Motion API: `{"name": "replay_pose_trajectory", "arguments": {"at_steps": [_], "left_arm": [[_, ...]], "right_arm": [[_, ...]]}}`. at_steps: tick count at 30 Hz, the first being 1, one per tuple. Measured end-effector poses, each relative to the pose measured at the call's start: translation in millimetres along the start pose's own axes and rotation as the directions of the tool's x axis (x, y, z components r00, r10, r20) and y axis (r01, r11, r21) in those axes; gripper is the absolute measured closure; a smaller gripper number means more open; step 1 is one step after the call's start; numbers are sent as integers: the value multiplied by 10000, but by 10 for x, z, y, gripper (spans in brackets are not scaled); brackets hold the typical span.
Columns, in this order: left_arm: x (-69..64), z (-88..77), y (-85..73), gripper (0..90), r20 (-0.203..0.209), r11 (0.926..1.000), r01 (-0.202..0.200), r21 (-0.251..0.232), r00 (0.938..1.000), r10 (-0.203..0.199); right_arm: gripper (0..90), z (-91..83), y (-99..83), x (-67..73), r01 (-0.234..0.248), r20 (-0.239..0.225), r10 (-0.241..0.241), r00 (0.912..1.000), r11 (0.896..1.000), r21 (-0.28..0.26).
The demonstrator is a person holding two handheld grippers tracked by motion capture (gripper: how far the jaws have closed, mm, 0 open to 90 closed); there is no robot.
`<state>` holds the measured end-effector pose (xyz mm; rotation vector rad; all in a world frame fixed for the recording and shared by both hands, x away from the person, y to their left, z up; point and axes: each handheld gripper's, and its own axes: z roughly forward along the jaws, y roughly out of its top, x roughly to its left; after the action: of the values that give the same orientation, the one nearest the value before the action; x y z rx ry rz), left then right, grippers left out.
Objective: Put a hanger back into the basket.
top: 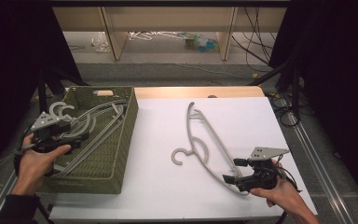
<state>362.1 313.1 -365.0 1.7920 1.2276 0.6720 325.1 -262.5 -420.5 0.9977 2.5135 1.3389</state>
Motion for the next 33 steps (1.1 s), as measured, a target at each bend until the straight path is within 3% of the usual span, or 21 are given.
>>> {"name": "replay_pose_trajectory", "arguments": {"at_steps": [4,7,8,10,12,14,16,19,23,28,30,32,33], "left_arm": [[-269,-70,16,179,462,9984,-50,-568,9989,76],[-476,-129,34,179,689,9964,-484,-693,9962,532],[-567,-169,45,180,569,9940,-851,-684,9944,890],[-709,-224,52,178,816,9915,-1011,-824,9908,1078],[-872,-267,42,181,1455,9919,-858,-935,9844,989],[-996,-250,11,182,1888,9906,-969,-968,9754,1138],[-1157,-196,-52,186,2334,9916,-824,-993,9668,1037],[-1322,-120,-119,186,2539,9855,-1266,-1127,9553,1517],[-1550,4,-242,186,2995,9858,-1335,-1014,9409,1582],[-1686,145,-406,185,3325,9808,-1772,-812,9229,1943],[-1721,178,-461,182,3429,9826,-1689,-768,9209,1851],[-1748,204,-506,181,3362,9758,-2039,-794,9160,2187],[-1761,213,-527,180,3343,9743,-2100,-811,9152,2250]], "right_arm": [[203,12,-7,-2,-68,142,69,9999,9999,-89],[198,19,-14,-9,145,169,-142,9998,9998,-169],[197,17,-15,-5,139,207,-135,9997,9997,-177],[196,5,-12,7,-52,113,54,9999,9999,-138],[196,5,-14,4,-26,155,28,9999,9999,-138],[196,6,-14,3,-49,164,52,9999,9999,-144],[196,7,-14,8,-63,205,67,9998,9998,-185],[196,6,-13,15,-92,278,98,9996,9997,-208],[195,13,-13,11,-105,252,113,9996,9995,-292],[194,16,-17,8,-79,299,89,9995,9994,-337],[194,16,-18,14,-160,276,168,9995,9994,-294],[194,19,-18,16,-164,163,166,9997,9998,-143],[194,31,-22,19,-100,356,109,9993,9996,-252]]}}
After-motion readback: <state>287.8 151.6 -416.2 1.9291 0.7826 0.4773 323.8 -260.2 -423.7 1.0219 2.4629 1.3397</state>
